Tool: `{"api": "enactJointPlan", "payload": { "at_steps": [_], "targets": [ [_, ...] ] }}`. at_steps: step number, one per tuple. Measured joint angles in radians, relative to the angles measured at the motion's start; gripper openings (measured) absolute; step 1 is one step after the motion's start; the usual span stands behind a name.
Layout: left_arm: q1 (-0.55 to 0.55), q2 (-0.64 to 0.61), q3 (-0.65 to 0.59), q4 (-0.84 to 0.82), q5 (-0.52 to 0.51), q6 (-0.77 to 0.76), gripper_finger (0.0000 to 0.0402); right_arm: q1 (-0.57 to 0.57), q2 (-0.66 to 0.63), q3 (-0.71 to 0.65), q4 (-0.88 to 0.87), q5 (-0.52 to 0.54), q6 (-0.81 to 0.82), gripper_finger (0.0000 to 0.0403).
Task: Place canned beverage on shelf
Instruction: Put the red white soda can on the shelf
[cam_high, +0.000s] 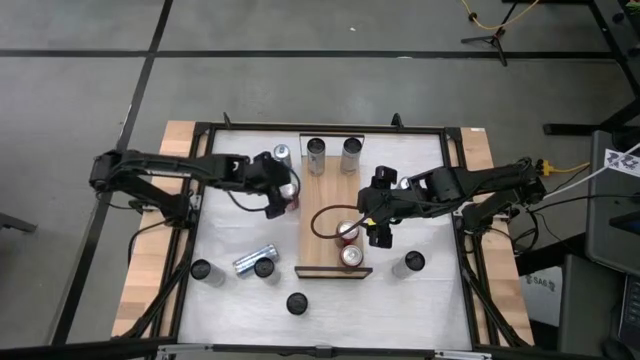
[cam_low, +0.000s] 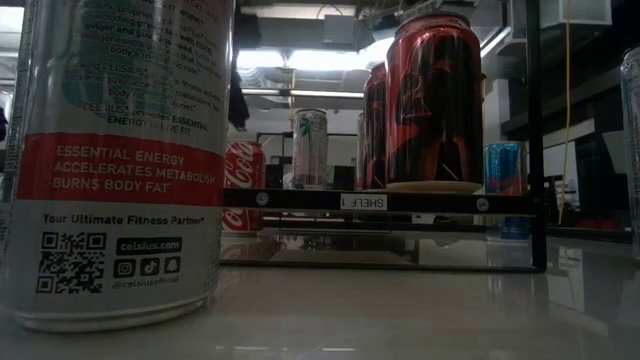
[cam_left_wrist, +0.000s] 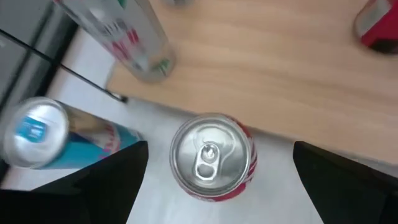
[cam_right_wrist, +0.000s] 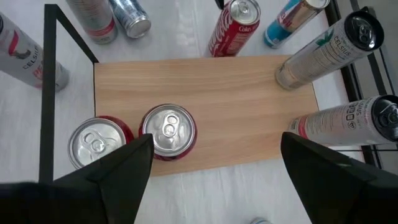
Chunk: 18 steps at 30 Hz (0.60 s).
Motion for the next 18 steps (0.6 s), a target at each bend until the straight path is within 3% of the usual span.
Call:
{"api": "enactJointPlan", "payload": {
  "at_steps": [5,18],
  "targets": [
    [0.045,0.070,0.000,-0.002,0.055,0.000,0.0395,0.000,0.000,0.000,0.000,0.000,0.000,0.0344],
    [0.063,0.187,0.000,-0.003,0.066,0.000,0.0392,0.000,0.000,0.000,0.000,-0.001,-0.002,0.0344]
  ]
}}
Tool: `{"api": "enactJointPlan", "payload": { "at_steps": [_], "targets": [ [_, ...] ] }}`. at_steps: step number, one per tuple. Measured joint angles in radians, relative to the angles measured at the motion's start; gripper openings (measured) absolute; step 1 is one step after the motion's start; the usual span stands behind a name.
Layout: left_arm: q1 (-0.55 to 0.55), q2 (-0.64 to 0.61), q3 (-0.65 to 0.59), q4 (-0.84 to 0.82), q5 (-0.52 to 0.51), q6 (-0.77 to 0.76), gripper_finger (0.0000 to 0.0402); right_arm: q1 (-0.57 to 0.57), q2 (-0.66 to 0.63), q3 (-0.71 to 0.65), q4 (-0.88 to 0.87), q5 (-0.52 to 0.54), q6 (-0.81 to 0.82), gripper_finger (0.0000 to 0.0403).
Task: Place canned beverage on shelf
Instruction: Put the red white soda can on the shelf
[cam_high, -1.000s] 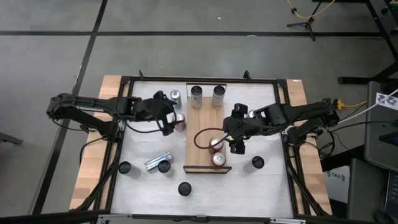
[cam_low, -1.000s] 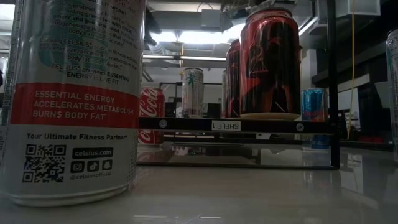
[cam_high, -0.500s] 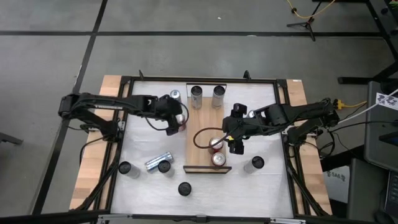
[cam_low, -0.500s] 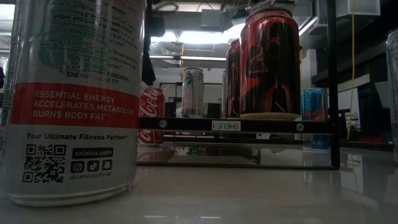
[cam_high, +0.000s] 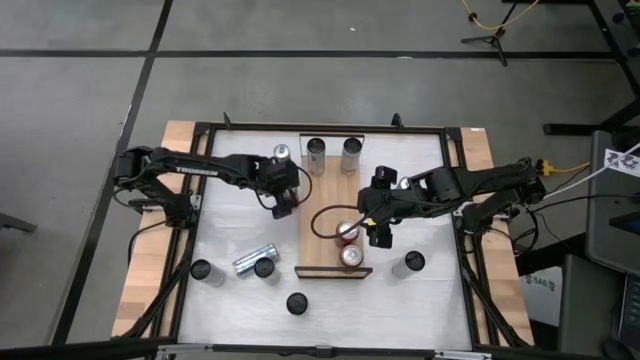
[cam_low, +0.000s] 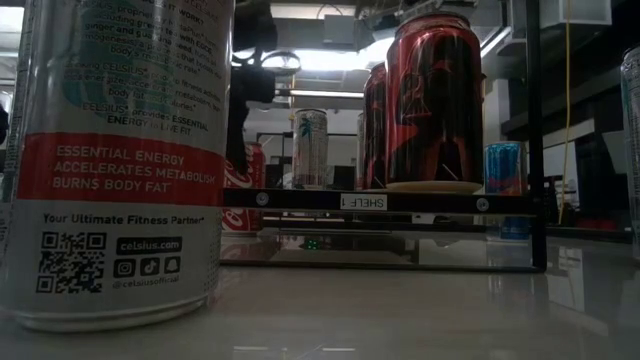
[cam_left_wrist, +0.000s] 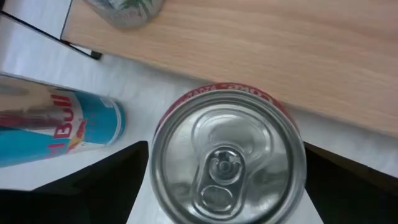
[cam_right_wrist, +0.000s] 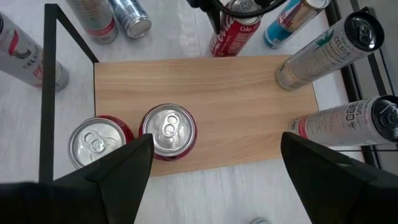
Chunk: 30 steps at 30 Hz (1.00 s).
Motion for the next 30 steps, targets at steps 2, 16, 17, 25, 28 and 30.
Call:
{"api": "enactJointPlan", "payload": {
  "at_steps": [2,16,17,25,28,30],
  "targets": [
    [-0.008,-0.001,0.000,0.012,-0.001,0.000,0.0386,0.000,0.000,0.000,0.000,0.000,0.000,0.0344],
    [-0.050,-0.004,0.001,0.017,-0.067,-0.141,0.0277,0.000,0.000,0.000,-0.001,0.000,-0.001,0.0344],
    [-0.050,-0.004,0.001,0.016,-0.066,-0.161,0.0277,0.000,0.000,0.000,-0.001,0.000,-0.001,0.0344],
    [-0.051,-0.007,0.089,-0.194,-0.061,-0.338,0.0277,0.000,0.000,0.000,-0.001,0.000,-0.002,0.0344],
    [-0.051,-0.009,0.151,-0.260,-0.067,-0.408,0.0277,0.000,0.000,0.000,0.000,0.000,-0.001,0.0344],
    [-0.058,-0.009,0.183,-0.286,-0.069,-0.449,0.0277,0.000,0.000,0.000,0.000,0.000,-0.002,0.0344]
  ]
}}
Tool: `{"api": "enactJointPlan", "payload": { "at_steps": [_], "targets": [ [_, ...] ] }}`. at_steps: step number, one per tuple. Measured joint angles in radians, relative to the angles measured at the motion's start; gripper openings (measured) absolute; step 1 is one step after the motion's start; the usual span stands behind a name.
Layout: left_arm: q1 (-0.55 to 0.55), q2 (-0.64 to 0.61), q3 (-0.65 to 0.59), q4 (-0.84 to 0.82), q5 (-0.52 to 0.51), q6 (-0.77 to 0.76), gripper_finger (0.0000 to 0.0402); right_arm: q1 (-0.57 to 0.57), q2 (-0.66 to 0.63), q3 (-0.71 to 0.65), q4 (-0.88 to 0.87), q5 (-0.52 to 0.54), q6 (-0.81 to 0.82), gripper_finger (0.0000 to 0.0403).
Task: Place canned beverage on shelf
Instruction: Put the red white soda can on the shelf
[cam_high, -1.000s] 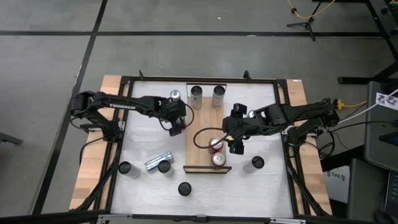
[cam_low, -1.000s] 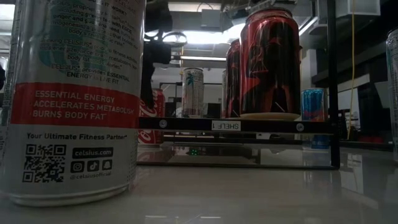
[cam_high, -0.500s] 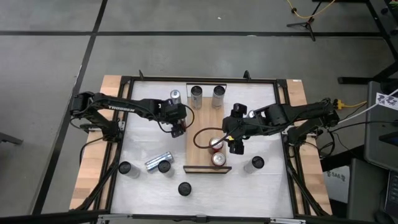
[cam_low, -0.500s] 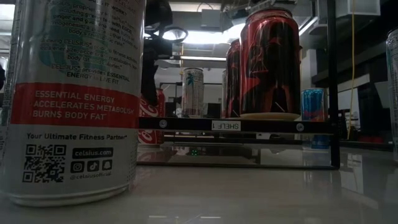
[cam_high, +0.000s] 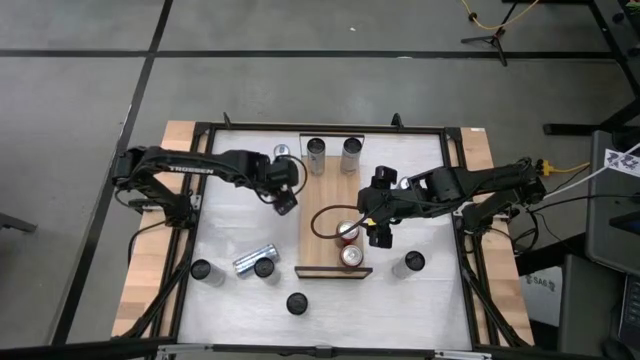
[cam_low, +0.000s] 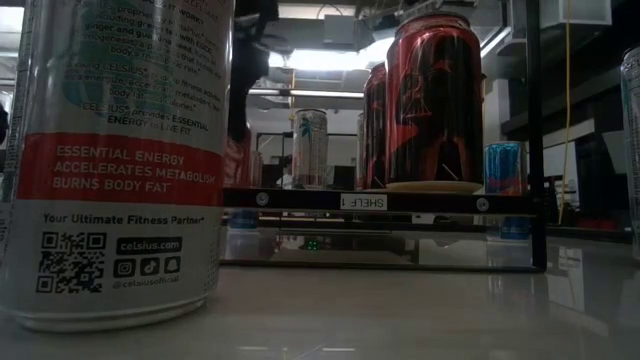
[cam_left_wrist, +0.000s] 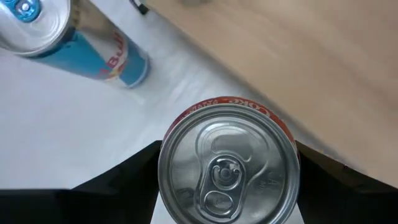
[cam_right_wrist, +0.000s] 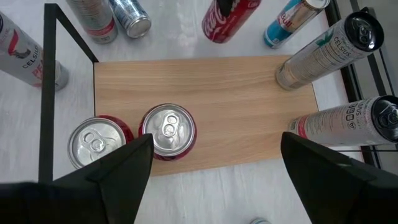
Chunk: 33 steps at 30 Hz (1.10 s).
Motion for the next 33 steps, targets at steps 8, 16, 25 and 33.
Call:
{"api": "enactJointPlan", "payload": {
  "at_steps": [8,16,25,33],
  "targets": [
    [-0.027,0.000,0.097,0.053,-0.020,-0.147,0.0277,0.000,0.000,0.000,0.000,0.000,0.000,0.0344],
    [-0.056,0.046,0.093,0.164,-0.051,-0.216,0.0285,0.000,0.000,0.000,0.002,0.002,0.000,0.0344],
    [-0.068,0.125,0.093,0.246,-0.037,-0.218,0.0288,0.000,0.000,0.000,0.004,0.003,0.000,0.0344],
    [-0.068,0.131,0.093,0.278,-0.021,-0.208,0.0296,0.000,0.000,0.000,0.025,0.004,0.000,0.0344]
  ]
}}
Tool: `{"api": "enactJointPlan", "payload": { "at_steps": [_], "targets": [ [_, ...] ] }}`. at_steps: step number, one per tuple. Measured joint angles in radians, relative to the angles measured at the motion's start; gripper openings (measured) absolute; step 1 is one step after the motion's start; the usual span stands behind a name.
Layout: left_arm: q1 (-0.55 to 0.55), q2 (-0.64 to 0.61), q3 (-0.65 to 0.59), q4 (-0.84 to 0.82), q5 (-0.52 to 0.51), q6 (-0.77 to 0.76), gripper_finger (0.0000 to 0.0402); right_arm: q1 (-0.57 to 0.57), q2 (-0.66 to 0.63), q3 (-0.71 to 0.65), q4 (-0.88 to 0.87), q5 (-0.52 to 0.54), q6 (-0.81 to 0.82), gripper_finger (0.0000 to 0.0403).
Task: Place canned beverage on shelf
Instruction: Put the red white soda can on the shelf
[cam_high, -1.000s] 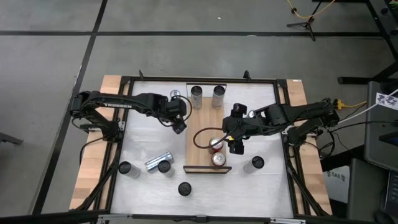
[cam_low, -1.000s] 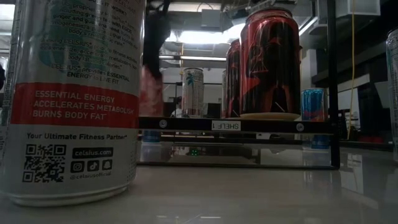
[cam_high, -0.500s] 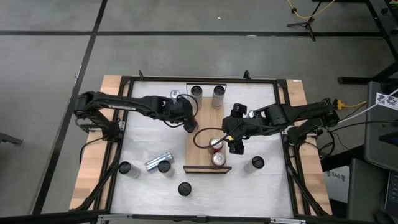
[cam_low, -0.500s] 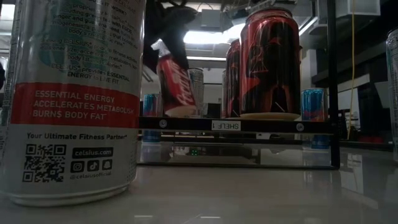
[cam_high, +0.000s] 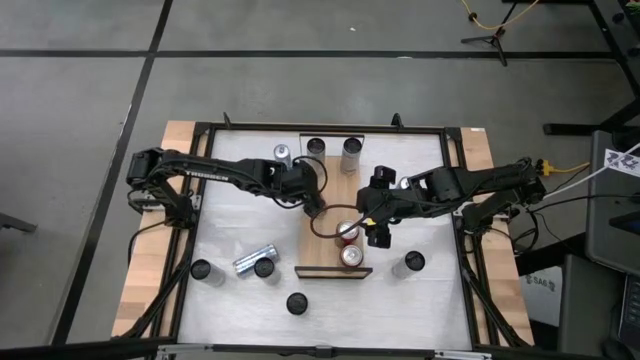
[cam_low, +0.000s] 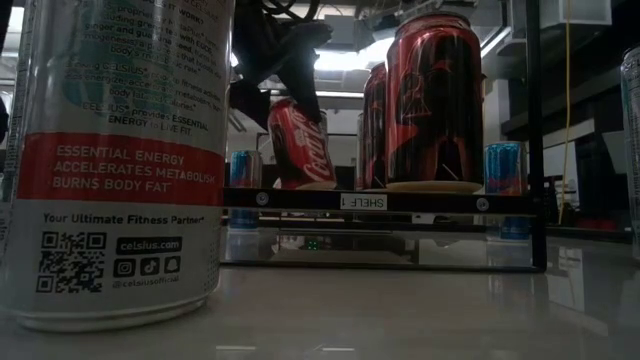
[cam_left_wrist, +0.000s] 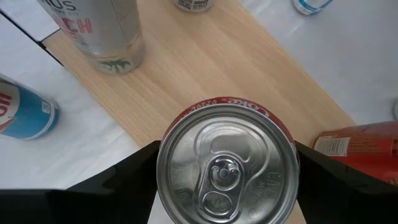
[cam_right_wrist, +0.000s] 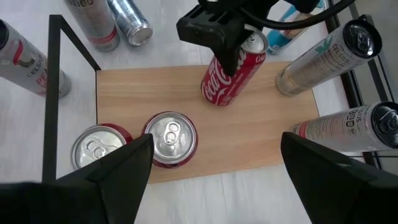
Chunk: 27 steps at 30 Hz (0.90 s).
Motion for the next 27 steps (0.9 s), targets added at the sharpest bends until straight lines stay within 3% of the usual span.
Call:
{"api": "enactJointPlan", "payload": {
  "at_steps": [27],
  "targets": [
    [-0.003,0.000,0.000,0.008,0.047,0.001,0.0330,0.000,0.000,0.000,-0.001,0.000,0.000,0.0344]
  ]
}}
